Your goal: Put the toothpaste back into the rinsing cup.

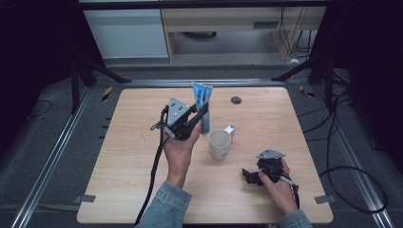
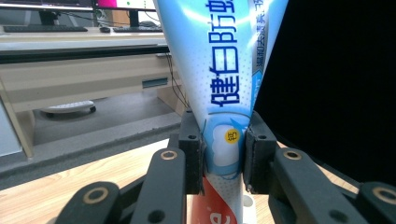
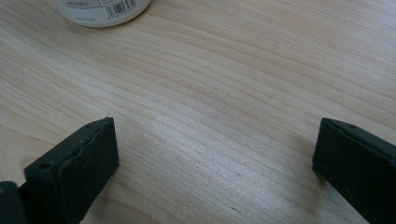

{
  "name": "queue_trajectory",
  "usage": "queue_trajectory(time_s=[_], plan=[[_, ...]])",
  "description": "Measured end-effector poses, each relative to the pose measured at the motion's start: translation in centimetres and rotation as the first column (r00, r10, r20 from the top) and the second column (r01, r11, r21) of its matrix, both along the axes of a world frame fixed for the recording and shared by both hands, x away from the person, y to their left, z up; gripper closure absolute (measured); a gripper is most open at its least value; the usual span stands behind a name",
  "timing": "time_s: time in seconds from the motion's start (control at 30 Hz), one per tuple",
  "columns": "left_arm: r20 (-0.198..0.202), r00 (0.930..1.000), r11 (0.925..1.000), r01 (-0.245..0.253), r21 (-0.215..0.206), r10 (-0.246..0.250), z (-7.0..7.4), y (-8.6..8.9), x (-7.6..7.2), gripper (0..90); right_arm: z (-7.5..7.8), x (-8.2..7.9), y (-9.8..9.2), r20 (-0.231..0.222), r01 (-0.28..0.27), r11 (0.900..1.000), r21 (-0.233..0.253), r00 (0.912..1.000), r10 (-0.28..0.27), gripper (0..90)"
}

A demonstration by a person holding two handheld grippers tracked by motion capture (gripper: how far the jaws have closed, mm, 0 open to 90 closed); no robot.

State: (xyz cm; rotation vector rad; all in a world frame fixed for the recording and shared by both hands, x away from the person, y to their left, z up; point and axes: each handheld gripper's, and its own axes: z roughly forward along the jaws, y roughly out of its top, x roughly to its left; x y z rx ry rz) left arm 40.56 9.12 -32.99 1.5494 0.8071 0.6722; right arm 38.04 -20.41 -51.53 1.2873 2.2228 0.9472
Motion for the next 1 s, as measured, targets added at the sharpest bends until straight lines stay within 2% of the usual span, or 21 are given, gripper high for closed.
queue_trajectory(time_s=[0.43,0.53,0.67,1.0], plan=[[0.021,0.9997,0.9996,0.014,-0.023,-0.014,-0.4,-1.3,-0.3,72.6,0.0,0.0,0.0,0.001,0.0,1.0,-0.001,1.0,0.0,0.6],[0.027,0.9993,0.9995,0.025,-0.019,-0.025,-0.5,-1.7,-0.4,72.6,0.0,0.0,0.0,0.0,0.0,1.0,0.0,1.0,0.0,0.6],[0.031,0.9987,0.9985,0.042,-0.036,-0.041,-0.8,-2.3,-0.4,72.5,0.0,0.0,0.0,0.0,0.0,1.0,0.0,1.0,0.0,0.6],[0.012,0.9984,0.9984,0.055,-0.013,-0.055,-2.1,-3.6,-0.1,72.5,0.0,0.0,0.0,-0.001,-0.001,1.0,0.001,1.0,0.001,0.5]])
